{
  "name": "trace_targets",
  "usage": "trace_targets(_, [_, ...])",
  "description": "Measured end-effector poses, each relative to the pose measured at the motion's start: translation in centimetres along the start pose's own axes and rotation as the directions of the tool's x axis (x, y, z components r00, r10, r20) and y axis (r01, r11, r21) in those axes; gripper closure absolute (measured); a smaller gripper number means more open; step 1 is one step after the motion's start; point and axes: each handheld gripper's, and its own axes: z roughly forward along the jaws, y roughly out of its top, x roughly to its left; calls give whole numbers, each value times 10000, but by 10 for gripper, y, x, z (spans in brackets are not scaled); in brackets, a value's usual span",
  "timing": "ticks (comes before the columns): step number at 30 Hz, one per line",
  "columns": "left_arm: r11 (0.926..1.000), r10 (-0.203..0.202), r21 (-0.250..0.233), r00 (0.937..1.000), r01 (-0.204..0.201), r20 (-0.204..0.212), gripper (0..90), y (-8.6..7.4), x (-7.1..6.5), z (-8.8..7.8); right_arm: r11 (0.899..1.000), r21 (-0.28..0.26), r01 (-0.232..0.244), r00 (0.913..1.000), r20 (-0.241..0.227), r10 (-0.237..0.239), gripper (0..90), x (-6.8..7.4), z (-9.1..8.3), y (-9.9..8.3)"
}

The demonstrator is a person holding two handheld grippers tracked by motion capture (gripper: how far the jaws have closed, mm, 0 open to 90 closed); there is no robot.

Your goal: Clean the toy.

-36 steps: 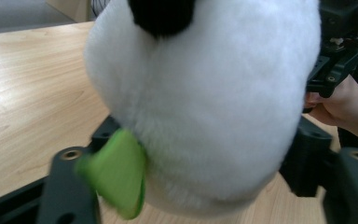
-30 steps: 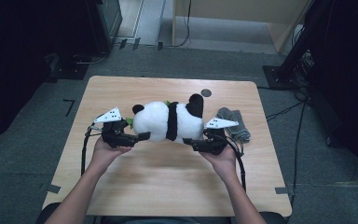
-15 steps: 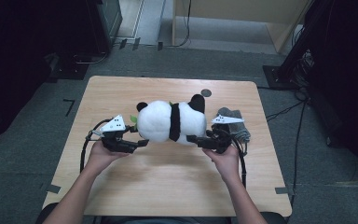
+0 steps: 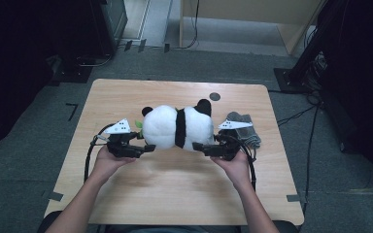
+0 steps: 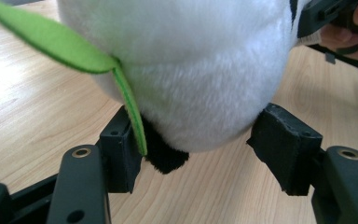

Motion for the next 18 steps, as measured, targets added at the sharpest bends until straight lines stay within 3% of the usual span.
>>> trace_targets(2, [10000,-61,26,10000,61,8,363,0,0,-1,9997,83,210,9997,80,-211,276,1,0,0])
trace_targets(6, [9990,-430,-140,9988,434,234,376,-1,3,-3,9990,446,-76,10000,-19,77,255,-1,-1,-1])
trace_targets(15, [9981,-606,-54,9979,607,210,375,-3,5,-4,9958,740,532,9980,300,-556,245,3,3,-3])
trace_targets(18, [9965,-827,-70,9959,830,370,375,-4,7,-3,9971,710,269,9995,134,-279,246,2,2,-3])
